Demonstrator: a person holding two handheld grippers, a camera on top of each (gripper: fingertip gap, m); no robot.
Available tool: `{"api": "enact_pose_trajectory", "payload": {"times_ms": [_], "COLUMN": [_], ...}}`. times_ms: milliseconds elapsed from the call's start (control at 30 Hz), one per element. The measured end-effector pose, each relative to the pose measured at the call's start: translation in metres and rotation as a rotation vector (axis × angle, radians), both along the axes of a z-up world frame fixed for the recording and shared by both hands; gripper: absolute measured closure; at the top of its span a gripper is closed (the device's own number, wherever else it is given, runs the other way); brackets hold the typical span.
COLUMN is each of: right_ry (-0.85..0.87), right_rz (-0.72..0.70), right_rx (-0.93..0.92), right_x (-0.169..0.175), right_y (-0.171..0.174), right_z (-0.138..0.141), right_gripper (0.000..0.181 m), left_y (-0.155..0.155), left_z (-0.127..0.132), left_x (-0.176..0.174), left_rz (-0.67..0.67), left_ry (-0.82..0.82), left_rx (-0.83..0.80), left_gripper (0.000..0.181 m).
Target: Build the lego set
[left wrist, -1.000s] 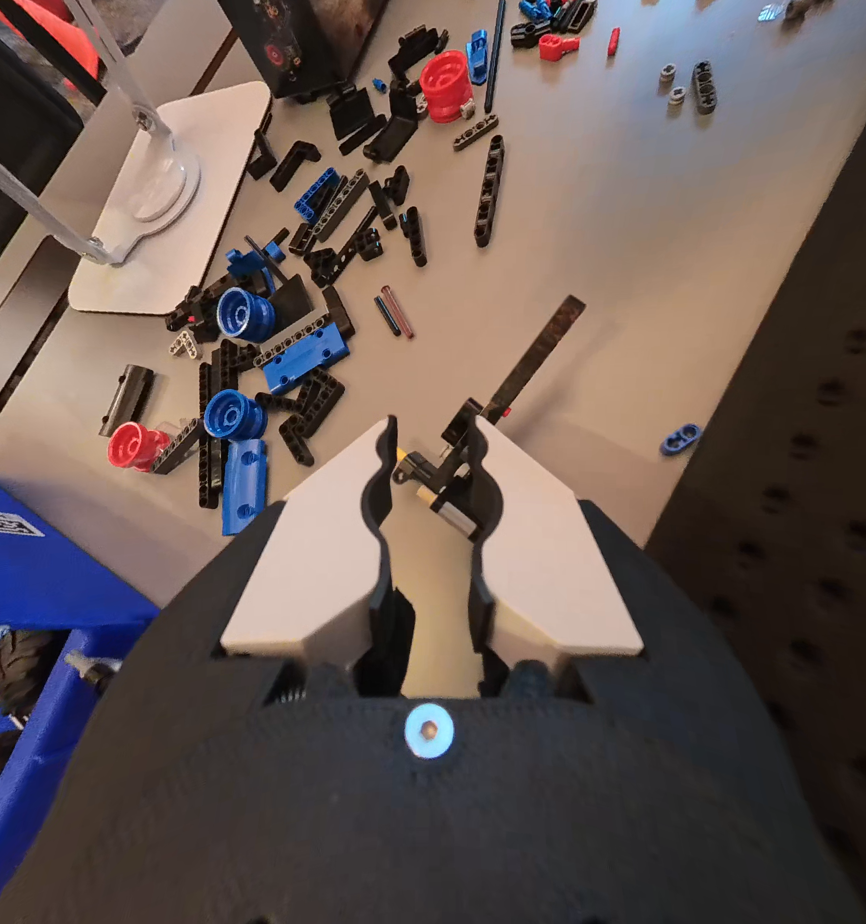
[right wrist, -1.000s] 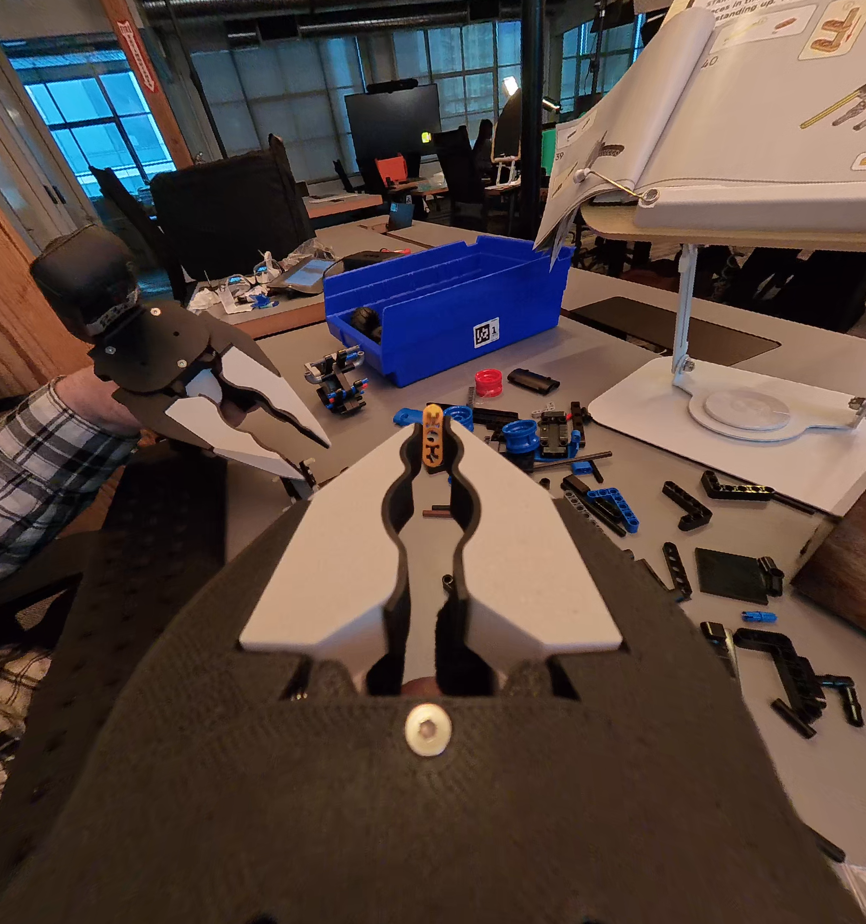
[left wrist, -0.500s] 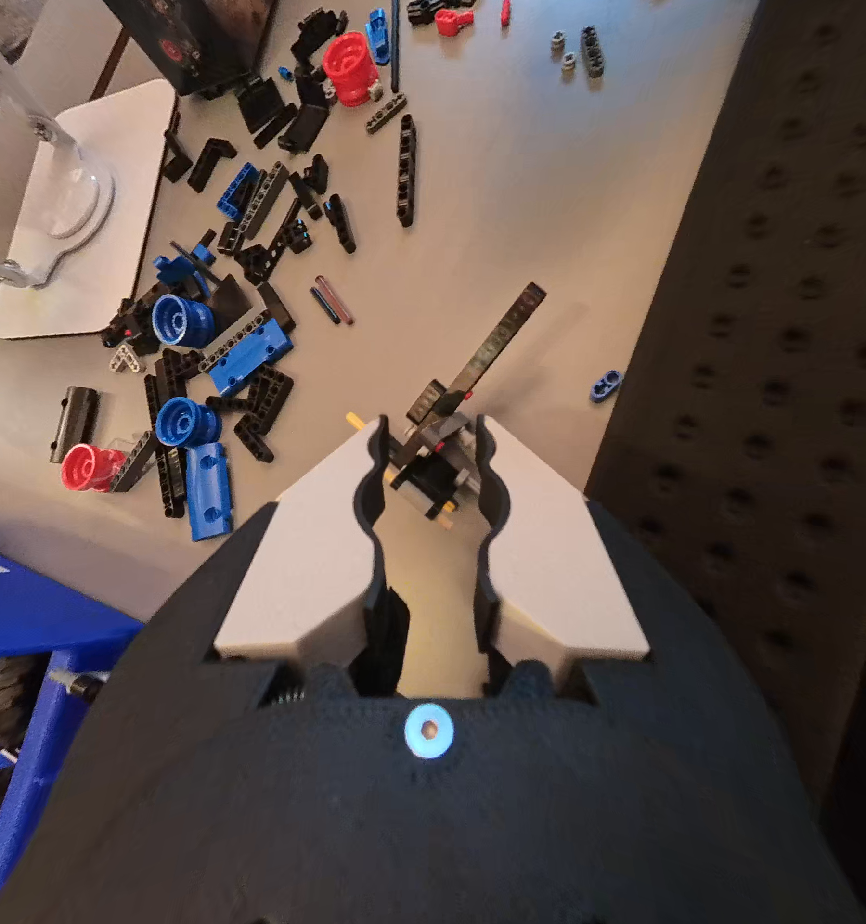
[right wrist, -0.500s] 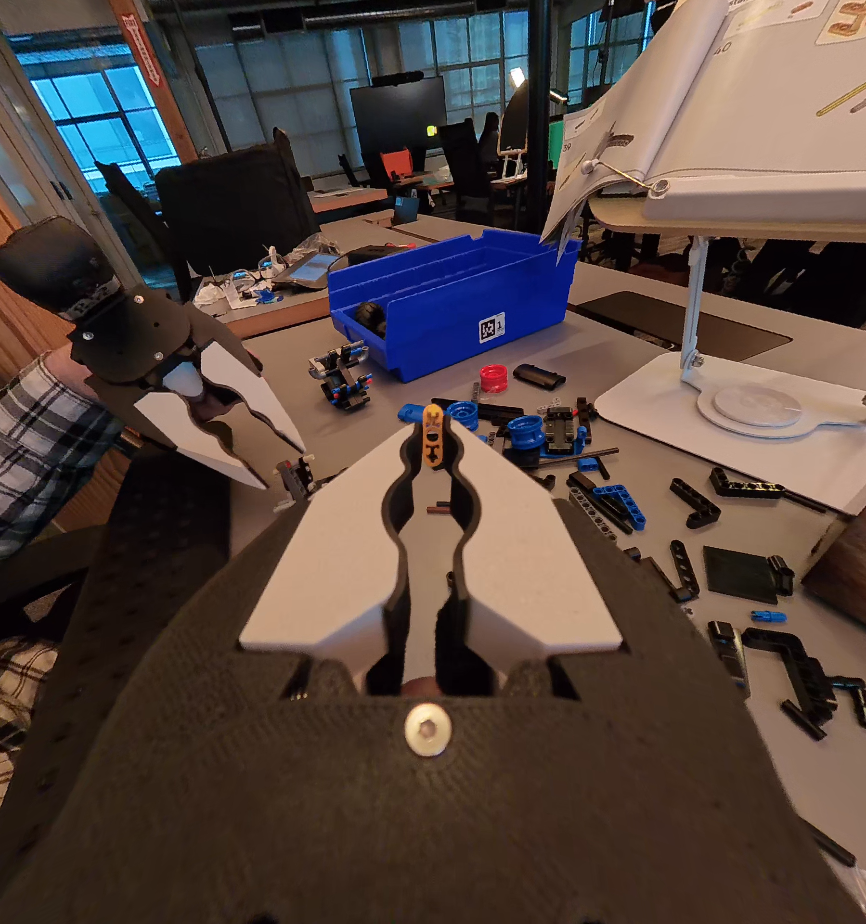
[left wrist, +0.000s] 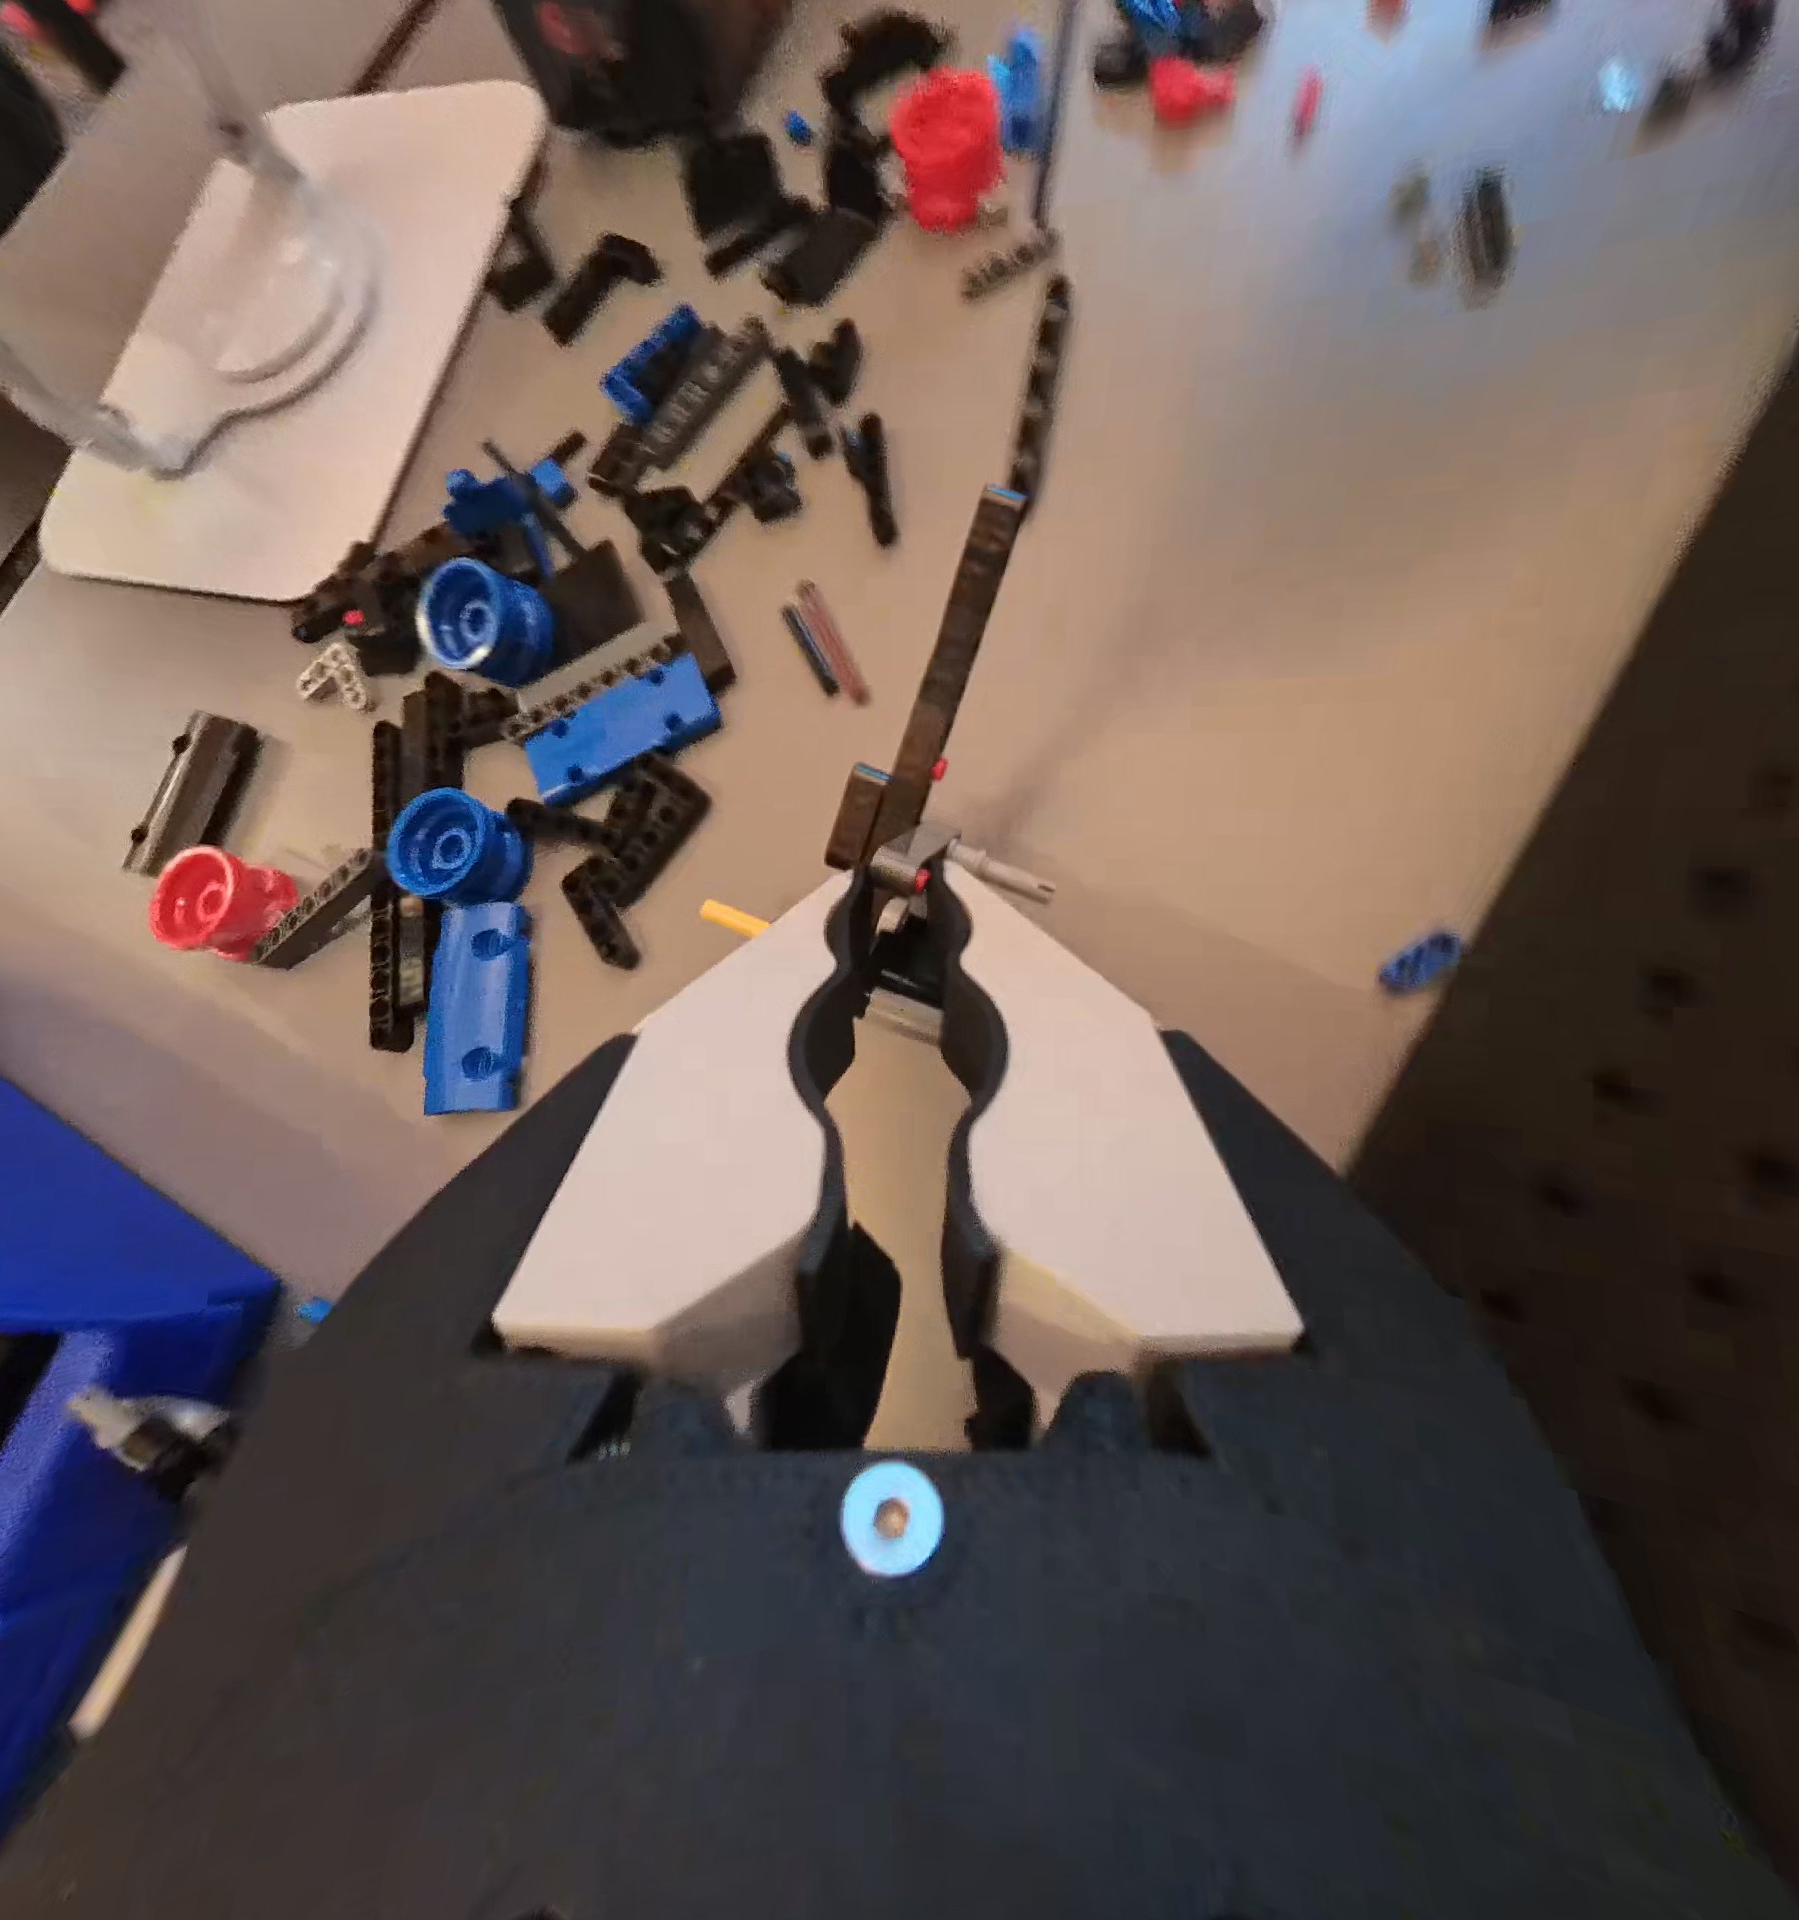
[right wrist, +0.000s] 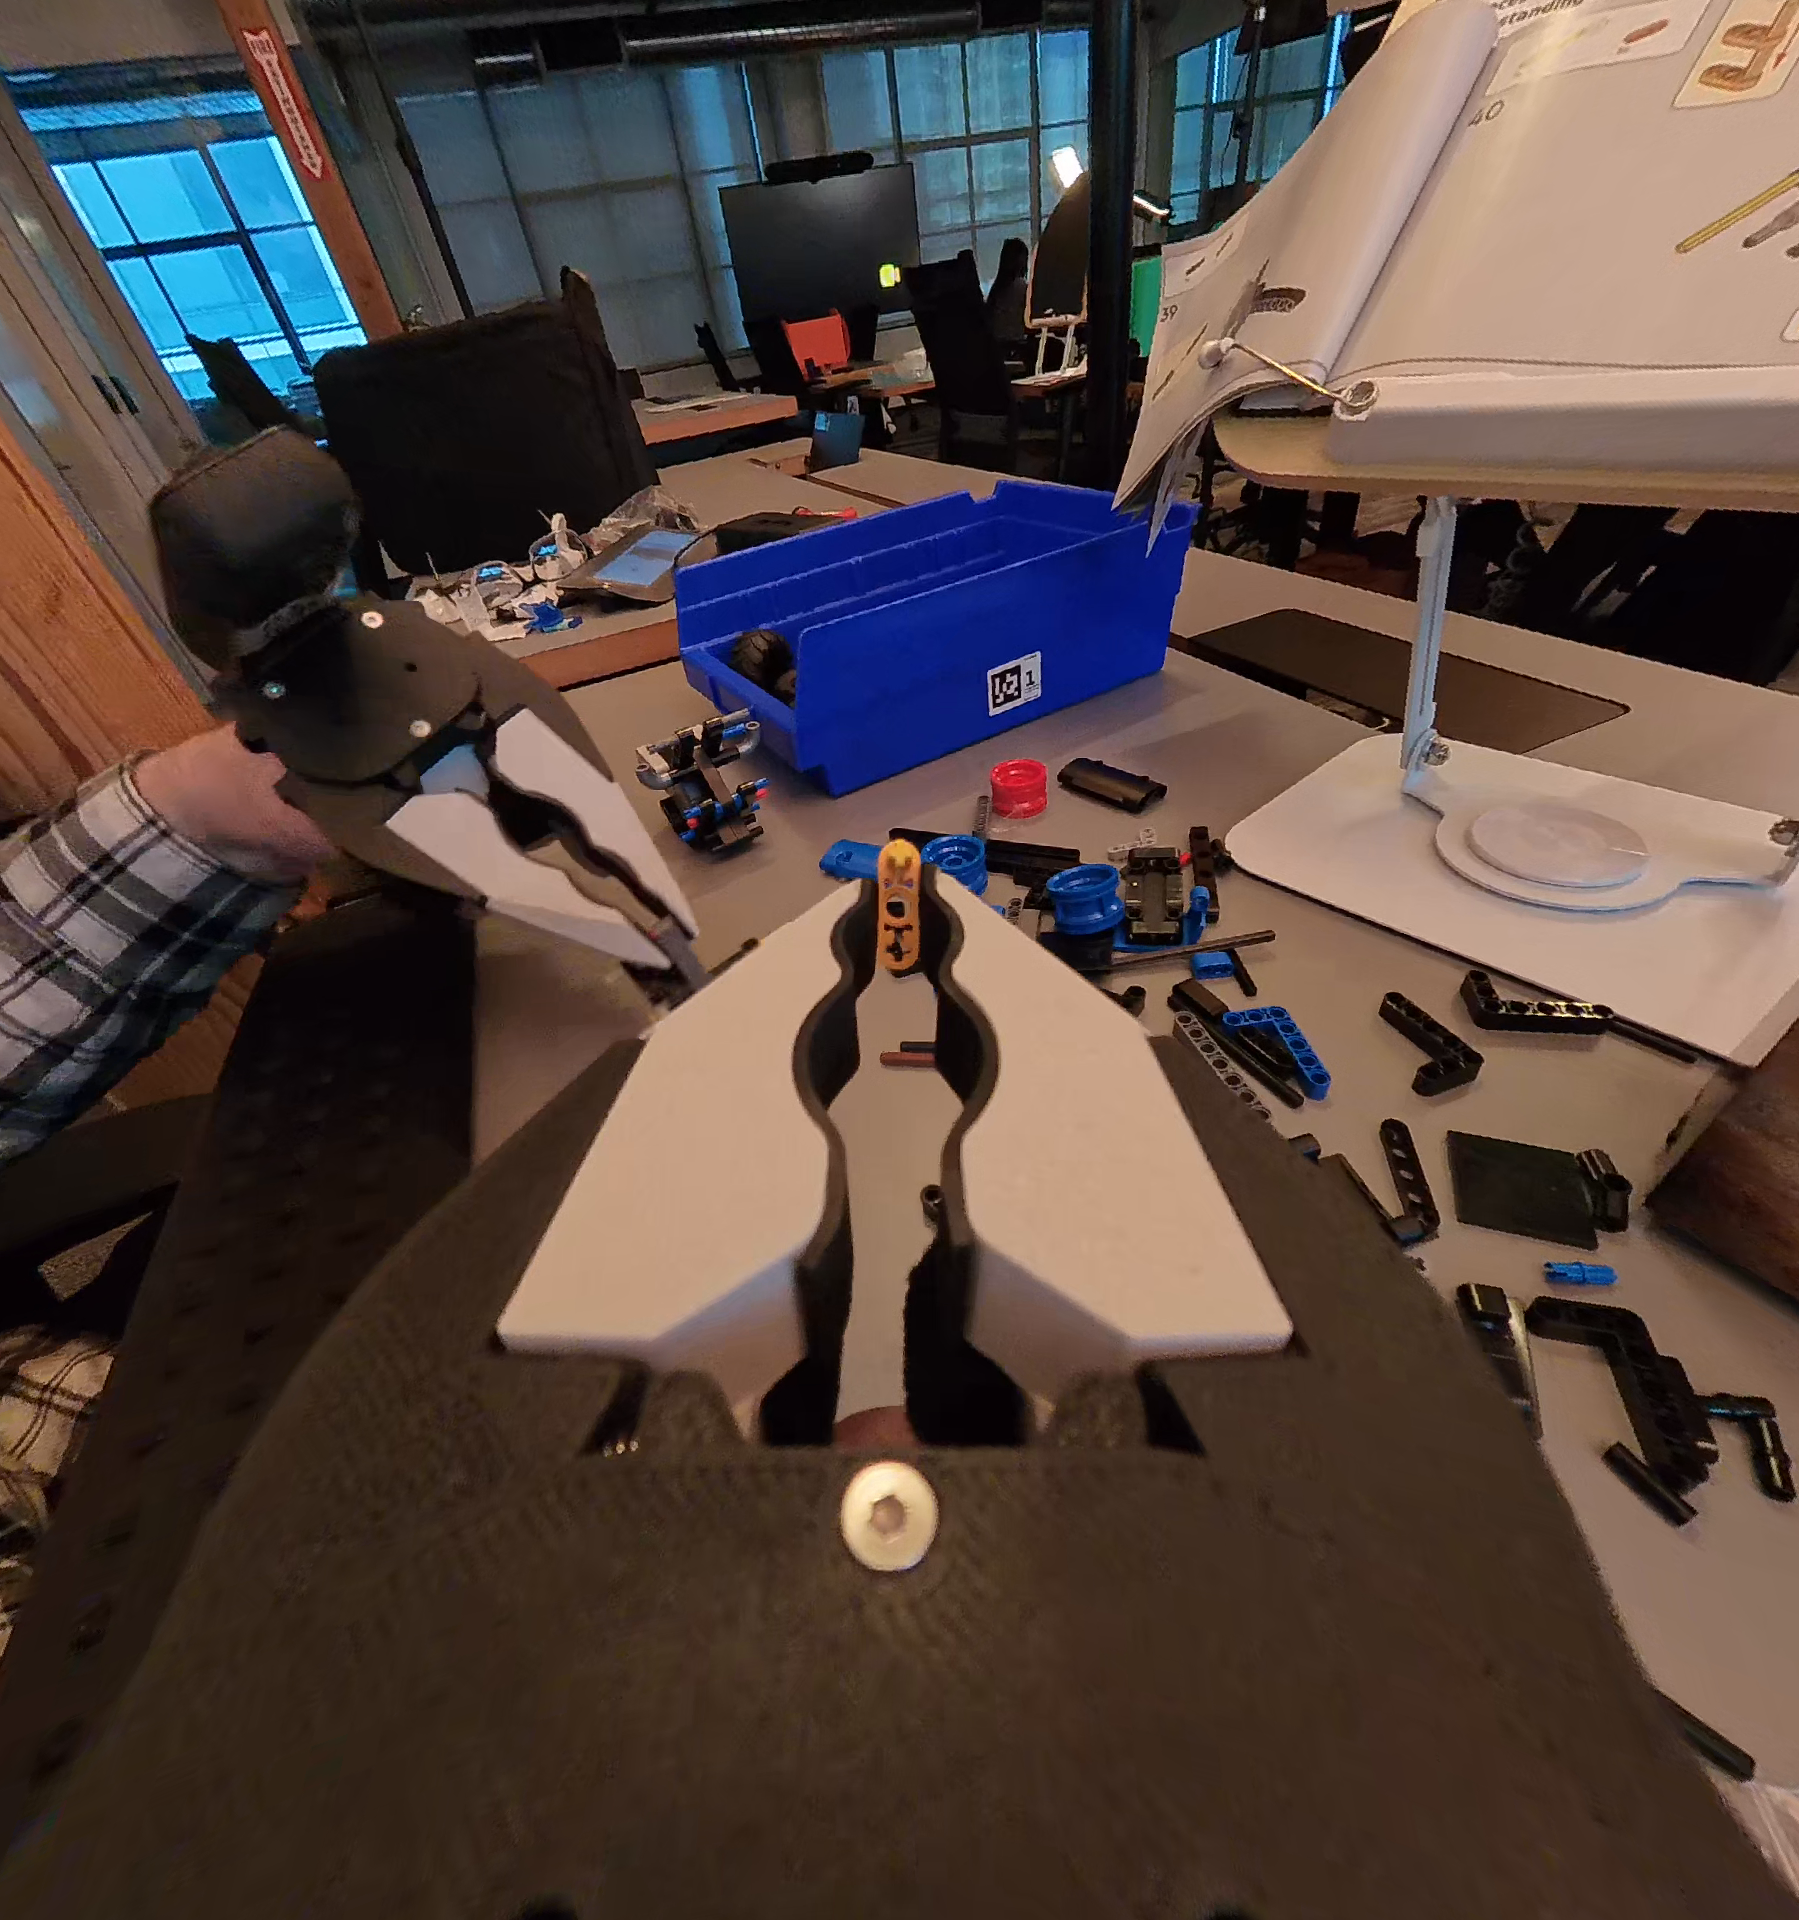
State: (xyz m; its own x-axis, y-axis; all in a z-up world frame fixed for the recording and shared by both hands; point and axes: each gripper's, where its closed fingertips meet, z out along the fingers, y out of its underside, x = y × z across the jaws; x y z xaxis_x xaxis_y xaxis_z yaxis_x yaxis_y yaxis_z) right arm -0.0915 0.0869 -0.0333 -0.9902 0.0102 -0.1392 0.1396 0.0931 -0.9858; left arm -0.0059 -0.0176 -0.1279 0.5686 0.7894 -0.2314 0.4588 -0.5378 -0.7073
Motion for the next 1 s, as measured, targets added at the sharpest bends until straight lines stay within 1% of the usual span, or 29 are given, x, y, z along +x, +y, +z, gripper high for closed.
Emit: {"api": "enact_pose_trajectory", "payload": {"times_ms": [67, 167, 200, 267, 333, 433, 633, 700, 833, 900, 1000], "right_ry": [-0.005, -0.007, -0.007, -0.007, -0.015, -0.026, -0.019, -0.023, -0.027, -0.026, -0.026], "right_rz": [-0.003, -0.002, -0.001, -0.001, -0.005, -0.003, 0.0, -0.003, 0.001, 0.003, 0.003], "right_rx": [-0.007, -0.012, -0.013, -0.012, -0.01, -0.016, -0.001, 0.008, 0.011, 0.01, 0.007], "right_x": [-0.001, -0.001, -0.001, -0.001, -0.003, -0.004, -0.002, -0.003, -0.002, -0.002, -0.002], "right_y": [0.001, 0.002, 0.002, 0.002, 0.002, 0.002, 0.001, 0.0, 0.0, 0.0, 0.0], "right_z": [0.001, 0.003, 0.003, 0.002, 0.001, 0.002, -0.001, -0.004, -0.005, -0.004, -0.003], "right_gripper": [0.176, 0.176, 0.176, 0.176, 0.176, 0.176, 0.176, 0.176, 0.176, 0.176, 0.176], "left_y": [-0.003, 0.009, 0.007, 0.0, -0.007, -0.012, -0.016, -0.017, -0.018, -0.017, -0.02], "left_z": [0.006, 0.009, 0.004, -0.007, -0.01, -0.013, -0.027, -0.03, -0.026, -0.022, -0.022], "left_x": [-0.014, -0.025, -0.029, -0.033, -0.032, -0.028, -0.018, -0.015, -0.012, -0.011, -0.011], "left_rz": [0.091, 0.125, 0.155, 0.206, 0.24, 0.239, 0.221, 0.219, 0.208, 0.192, 0.197], "left_ry": [0.025, -0.006, -0.013, -0.038, -0.054, -0.064, -0.09, -0.101, -0.07, -0.051, -0.034], "left_rx": [0.106, 0.335, 0.359, 0.345, 0.357, 0.337, 0.222, 0.196, 0.189, 0.197, 0.164], "left_gripper": [0.173, 0.173, 0.172, 0.172, 0.172, 0.172, 0.171, 0.166, 0.155, 0.154, 0.153]}}
